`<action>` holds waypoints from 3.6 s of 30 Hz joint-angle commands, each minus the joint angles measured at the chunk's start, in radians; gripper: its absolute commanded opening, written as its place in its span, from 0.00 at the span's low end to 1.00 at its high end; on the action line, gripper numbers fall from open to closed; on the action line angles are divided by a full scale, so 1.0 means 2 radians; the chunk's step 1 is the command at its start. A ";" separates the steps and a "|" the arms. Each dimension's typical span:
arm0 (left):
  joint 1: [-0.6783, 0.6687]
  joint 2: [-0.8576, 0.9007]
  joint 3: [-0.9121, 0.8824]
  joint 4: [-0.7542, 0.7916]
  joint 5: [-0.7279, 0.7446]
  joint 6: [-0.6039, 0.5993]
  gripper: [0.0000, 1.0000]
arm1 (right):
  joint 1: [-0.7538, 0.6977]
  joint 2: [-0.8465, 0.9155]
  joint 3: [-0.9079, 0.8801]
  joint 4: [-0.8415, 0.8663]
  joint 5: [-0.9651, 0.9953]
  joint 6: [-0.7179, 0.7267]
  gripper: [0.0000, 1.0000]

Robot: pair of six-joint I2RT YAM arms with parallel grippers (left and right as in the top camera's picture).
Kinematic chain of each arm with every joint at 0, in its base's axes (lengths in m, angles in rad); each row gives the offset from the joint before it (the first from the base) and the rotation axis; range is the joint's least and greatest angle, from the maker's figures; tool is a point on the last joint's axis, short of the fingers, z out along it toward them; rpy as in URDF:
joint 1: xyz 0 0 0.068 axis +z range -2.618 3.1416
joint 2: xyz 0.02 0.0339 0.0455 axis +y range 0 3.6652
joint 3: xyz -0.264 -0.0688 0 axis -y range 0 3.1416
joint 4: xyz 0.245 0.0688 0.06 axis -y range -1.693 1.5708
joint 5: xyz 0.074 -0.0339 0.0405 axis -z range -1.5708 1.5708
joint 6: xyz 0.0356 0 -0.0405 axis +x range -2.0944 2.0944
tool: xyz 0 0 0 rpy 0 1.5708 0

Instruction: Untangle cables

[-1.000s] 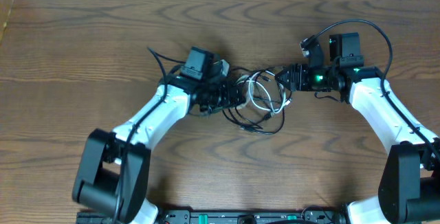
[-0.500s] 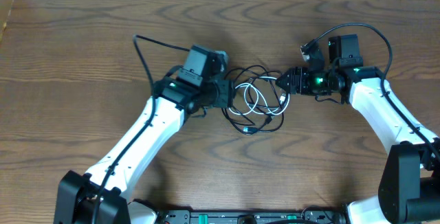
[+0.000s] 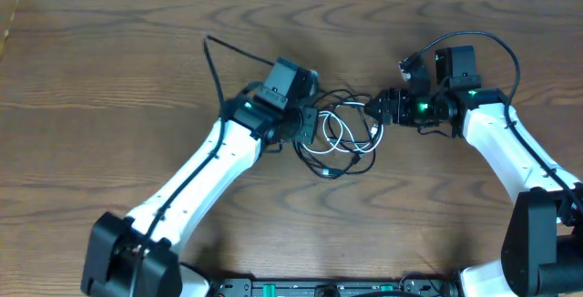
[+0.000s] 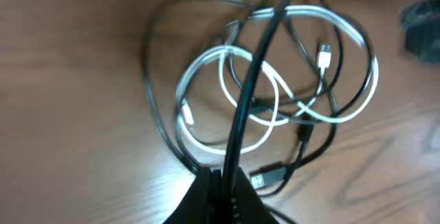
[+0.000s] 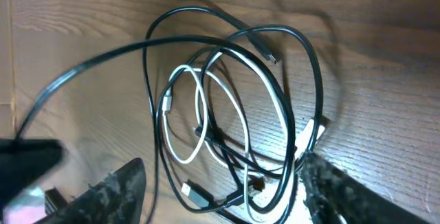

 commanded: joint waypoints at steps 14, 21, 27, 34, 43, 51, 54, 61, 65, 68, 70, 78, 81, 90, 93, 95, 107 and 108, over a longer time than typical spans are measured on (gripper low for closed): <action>0.053 -0.130 0.202 -0.101 -0.025 0.028 0.07 | -0.002 0.001 0.006 -0.002 0.045 0.003 0.99; 0.053 -0.131 0.256 -0.087 -0.014 0.030 0.07 | -0.002 0.001 0.006 -0.002 0.083 0.003 0.99; 0.053 -0.131 0.302 -0.070 -0.014 0.030 0.07 | -0.002 0.001 0.006 -0.002 0.083 0.003 0.99; 0.053 -0.128 0.314 -0.041 -0.014 0.039 0.07 | -0.002 0.001 0.006 -0.002 0.083 0.003 0.99; 0.053 -0.103 0.351 -0.036 0.078 0.039 0.07 | -0.002 0.001 0.006 -0.002 0.083 0.003 0.99; 0.053 -0.062 0.419 -0.104 0.091 0.050 0.07 | -0.002 0.001 0.006 -0.002 0.083 0.003 0.99; 0.053 -0.058 0.421 -0.113 0.091 0.051 0.07 | -0.002 0.001 0.006 -0.002 0.083 0.003 0.99; 0.053 -0.044 0.421 -0.142 0.091 0.052 0.07 | -0.002 0.001 0.006 -0.002 0.083 0.003 0.99; 0.053 -0.034 0.421 -0.151 0.091 0.053 0.07 | -0.002 0.001 0.006 -0.002 0.083 0.003 0.99; 0.053 -0.032 0.422 -0.175 0.091 0.053 0.07 | -0.002 0.001 0.006 -0.002 0.083 0.003 0.99; 0.053 -0.031 0.422 -0.191 0.090 0.062 0.07 | -0.002 0.001 0.006 -0.002 0.083 0.003 0.99; 0.053 -0.029 0.446 -0.175 0.085 0.063 0.07 | -0.002 0.001 0.006 -0.002 0.068 0.009 0.99; 0.053 -0.029 0.487 -0.163 0.085 0.063 0.07 | -0.002 0.001 0.006 -0.002 0.061 0.017 0.99; 0.053 -0.041 0.596 -0.109 0.106 0.059 0.08 | -0.004 0.000 0.007 0.014 -0.002 0.039 0.92; 0.053 -0.051 0.597 -0.074 0.106 0.057 0.07 | -0.007 -0.001 0.007 0.029 -0.081 -0.007 0.88; 0.053 -0.056 0.597 -0.050 0.106 0.057 0.07 | -0.010 -0.007 0.007 0.041 -0.127 -0.022 0.87; 0.053 -0.026 0.597 -0.115 0.155 0.057 0.07 | -0.018 -0.141 0.008 0.109 -0.205 -0.028 0.88; 0.053 -0.022 0.597 -0.120 0.173 0.057 0.07 | -0.019 -0.155 0.008 0.125 -0.217 -0.028 0.88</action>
